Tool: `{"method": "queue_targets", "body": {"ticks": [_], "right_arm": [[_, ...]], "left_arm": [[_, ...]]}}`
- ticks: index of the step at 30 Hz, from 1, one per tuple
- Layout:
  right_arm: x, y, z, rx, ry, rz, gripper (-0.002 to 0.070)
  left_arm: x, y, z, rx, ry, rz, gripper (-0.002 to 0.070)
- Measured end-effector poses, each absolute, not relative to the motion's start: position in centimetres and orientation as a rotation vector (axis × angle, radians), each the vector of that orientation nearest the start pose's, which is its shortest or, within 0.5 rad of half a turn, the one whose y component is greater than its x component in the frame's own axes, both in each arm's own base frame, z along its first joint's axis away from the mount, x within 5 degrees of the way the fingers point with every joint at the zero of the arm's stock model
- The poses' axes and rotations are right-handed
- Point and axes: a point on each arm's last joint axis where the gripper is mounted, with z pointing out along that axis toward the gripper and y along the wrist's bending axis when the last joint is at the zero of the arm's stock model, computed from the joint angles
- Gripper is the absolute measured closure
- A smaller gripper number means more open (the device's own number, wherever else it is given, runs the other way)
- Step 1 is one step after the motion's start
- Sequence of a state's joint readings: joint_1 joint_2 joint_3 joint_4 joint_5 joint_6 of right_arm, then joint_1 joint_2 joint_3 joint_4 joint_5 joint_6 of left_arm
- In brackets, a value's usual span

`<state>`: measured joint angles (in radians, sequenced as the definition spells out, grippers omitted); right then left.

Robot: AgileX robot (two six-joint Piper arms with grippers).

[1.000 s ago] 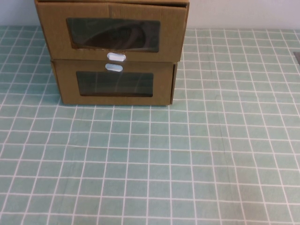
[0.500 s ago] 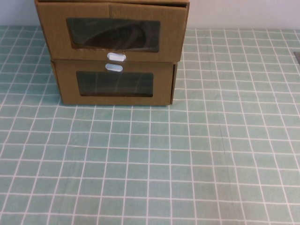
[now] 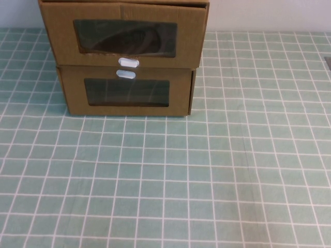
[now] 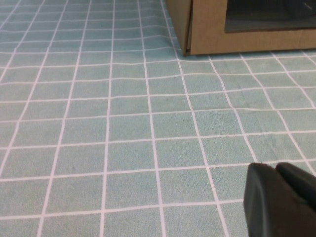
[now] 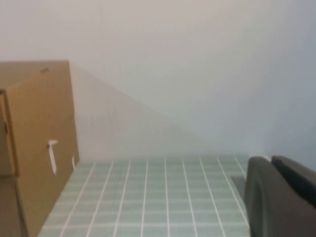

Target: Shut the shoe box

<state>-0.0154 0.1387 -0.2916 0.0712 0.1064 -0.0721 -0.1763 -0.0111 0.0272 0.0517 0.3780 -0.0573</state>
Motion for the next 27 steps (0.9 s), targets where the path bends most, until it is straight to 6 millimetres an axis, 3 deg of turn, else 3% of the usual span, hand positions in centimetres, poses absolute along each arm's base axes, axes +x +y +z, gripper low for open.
{"method": "queue_targets", "body": {"ticks": [10, 20, 27], "right_arm": [[5.8, 0.0, 26.5, -0.008, 1.618, -0.015, 0.0690], [5.7, -0.1, 18.9, 0.064, 1.743, 0.015, 0.0690], [5.4, -0.3, 17.6, 0.086, 1.816, 0.003, 0.0690]], "left_arm": [[5.2, -0.7, 17.1, 0.144, 1.873, -0.110, 0.0680], [5.2, -0.7, 17.1, 0.144, 1.873, -0.110, 0.0680], [5.2, -0.7, 17.1, 0.144, 1.873, -0.110, 0.0680]]}}
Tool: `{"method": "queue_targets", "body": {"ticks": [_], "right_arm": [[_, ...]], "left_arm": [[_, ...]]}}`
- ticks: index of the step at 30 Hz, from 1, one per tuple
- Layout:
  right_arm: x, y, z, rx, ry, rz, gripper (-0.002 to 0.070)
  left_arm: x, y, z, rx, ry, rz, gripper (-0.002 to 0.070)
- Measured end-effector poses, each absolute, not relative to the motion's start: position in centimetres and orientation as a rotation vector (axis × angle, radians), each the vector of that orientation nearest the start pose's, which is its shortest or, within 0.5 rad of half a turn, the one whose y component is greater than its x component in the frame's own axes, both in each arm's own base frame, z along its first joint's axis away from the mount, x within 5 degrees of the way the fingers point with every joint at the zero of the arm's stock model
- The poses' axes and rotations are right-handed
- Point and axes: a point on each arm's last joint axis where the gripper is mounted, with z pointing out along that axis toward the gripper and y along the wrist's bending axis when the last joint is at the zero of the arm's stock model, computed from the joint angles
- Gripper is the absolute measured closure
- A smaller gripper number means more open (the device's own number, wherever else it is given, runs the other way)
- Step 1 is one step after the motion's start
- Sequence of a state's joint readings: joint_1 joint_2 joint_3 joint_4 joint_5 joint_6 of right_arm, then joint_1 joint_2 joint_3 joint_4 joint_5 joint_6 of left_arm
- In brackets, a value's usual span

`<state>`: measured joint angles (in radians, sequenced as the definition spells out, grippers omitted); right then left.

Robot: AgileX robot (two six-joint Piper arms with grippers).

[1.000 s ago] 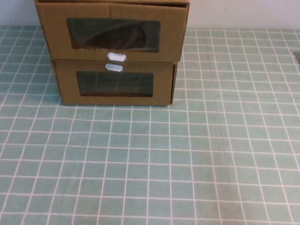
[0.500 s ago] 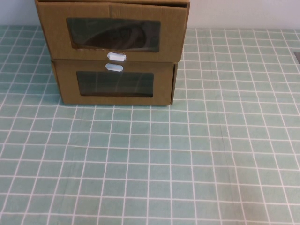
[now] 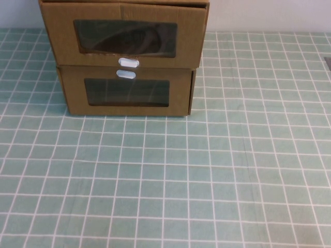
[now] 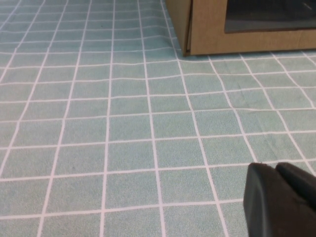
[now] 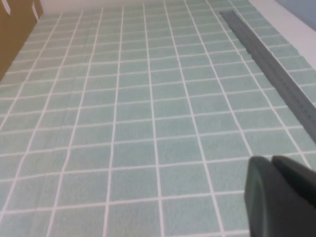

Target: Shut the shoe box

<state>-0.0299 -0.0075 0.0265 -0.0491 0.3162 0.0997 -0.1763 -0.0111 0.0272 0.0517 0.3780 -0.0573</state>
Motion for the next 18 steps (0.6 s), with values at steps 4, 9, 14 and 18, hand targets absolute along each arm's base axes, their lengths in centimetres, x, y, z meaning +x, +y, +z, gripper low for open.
{"method": "queue_targets", "body": {"ticks": [4, 9, 14, 18], "right_arm": [[5.34, -0.33, 17.37, 0.077, 1.845, -0.011, 0.0690], [5.33, -0.34, 17.33, 0.053, 1.850, -0.030, 0.0690], [5.33, -0.34, 17.33, 0.051, 1.850, -0.032, 0.0690], [5.33, -0.34, 17.33, 0.051, 1.850, -0.032, 0.0690]], "left_arm": [[5.20, -0.75, 17.07, 0.144, 1.873, -0.110, 0.0680], [5.20, -0.75, 17.07, 0.144, 1.873, -0.110, 0.0680], [5.20, -0.75, 17.07, 0.144, 1.873, -0.110, 0.0680], [5.20, -0.75, 17.07, 0.144, 1.873, -0.110, 0.0680]]}}
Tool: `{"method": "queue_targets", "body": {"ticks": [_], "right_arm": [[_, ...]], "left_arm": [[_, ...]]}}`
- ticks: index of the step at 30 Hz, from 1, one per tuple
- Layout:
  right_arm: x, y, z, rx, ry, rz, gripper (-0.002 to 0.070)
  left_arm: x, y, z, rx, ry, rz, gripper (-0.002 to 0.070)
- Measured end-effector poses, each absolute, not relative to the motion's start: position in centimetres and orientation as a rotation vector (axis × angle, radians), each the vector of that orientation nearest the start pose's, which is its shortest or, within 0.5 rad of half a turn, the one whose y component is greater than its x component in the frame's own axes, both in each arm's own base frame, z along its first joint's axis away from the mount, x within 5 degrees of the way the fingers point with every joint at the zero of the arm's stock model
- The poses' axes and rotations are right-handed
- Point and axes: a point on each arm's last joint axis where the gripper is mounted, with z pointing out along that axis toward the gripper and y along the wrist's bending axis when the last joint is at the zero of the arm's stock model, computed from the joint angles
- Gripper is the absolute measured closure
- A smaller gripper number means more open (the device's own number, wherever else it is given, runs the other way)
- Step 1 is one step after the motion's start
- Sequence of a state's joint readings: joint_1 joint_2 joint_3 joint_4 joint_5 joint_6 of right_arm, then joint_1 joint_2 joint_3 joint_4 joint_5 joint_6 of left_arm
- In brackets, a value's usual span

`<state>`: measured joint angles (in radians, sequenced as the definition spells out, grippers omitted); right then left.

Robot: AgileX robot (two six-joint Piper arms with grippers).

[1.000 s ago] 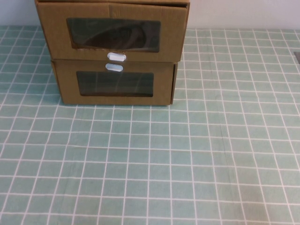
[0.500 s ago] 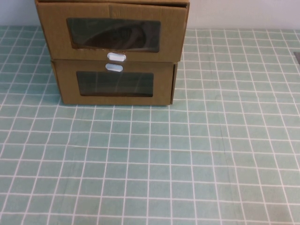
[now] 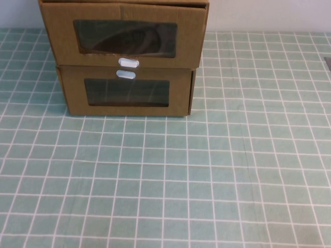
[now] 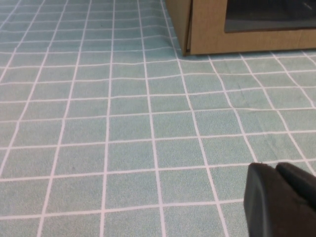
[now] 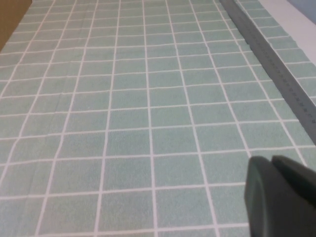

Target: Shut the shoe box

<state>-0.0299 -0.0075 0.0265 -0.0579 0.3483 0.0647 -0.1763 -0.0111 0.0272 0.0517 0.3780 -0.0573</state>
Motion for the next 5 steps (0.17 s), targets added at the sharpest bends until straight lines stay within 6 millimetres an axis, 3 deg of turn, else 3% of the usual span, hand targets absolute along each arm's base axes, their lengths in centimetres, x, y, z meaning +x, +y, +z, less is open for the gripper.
{"method": "queue_targets", "body": {"ticks": [5], "right_arm": [[5.33, -0.34, 17.33, 0.051, 1.850, -0.032, 0.0690]], "left_arm": [[5.20, -0.75, 17.07, 0.144, 1.873, -0.110, 0.0680]]}}
